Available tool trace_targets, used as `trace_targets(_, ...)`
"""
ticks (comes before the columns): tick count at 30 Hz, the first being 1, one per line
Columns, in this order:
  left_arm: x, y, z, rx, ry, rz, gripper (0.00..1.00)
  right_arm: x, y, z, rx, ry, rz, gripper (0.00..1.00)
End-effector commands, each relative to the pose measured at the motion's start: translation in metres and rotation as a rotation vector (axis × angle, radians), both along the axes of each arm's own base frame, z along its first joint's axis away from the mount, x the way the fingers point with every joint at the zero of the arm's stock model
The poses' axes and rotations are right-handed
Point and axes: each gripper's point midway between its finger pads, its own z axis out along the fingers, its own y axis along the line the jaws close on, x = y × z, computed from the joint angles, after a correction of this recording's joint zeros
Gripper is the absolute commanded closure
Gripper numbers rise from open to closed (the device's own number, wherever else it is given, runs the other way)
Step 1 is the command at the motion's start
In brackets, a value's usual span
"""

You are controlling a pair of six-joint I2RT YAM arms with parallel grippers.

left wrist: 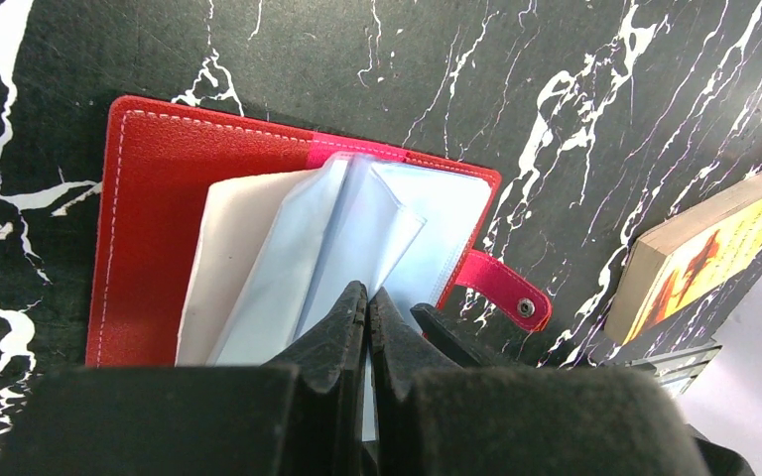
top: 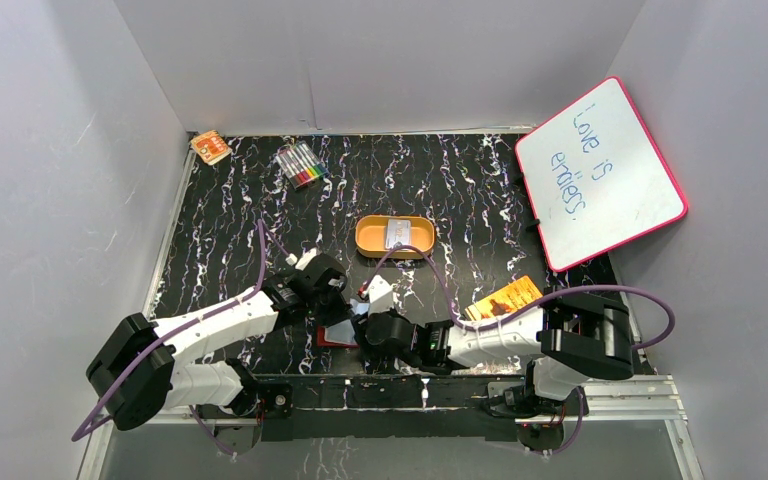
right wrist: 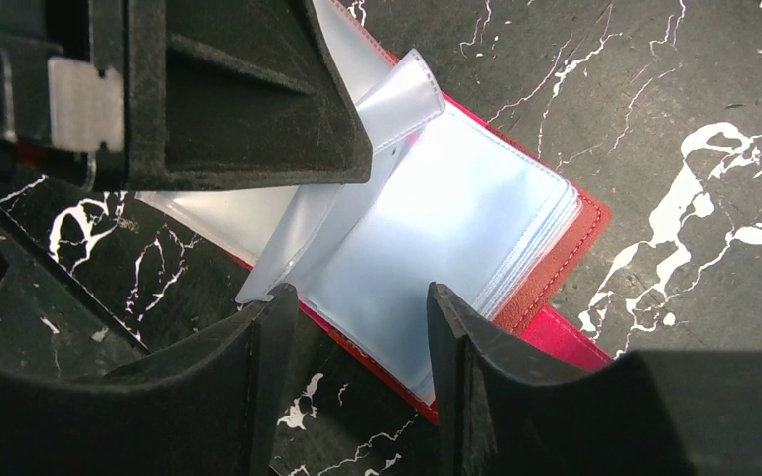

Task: Put the credit cards into the card holder
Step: Open the card holder at the center of the board.

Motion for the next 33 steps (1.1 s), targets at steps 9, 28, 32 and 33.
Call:
trace_targets(9, -0.003, 0.003, -0.001, 0.002, 0.005, 0.002, 1.0, 0.009, 0.013, 0.014, 0.037, -0.016, -0.065, 0.59)
trace_targets(28, -0.004, 0.003, -0.006, -0.001, 0.005, 0.006, 1.0, -0.021, 0.015, 0.046, 0.206, 0.064, 0.084, 0.35)
trace_targets(32, -0.003, 0.001, -0.004, -0.006, 0.004, 0.004, 1.0, -0.024, 0.023, 0.039, 0.176, 0.07, 0.117, 0.36)
trace_targets(33, -0.003, 0.002, -0.004, -0.005, 0.004, 0.003, 1.0, -0.024, 0.024, 0.037, 0.168, 0.069, 0.118, 0.36)
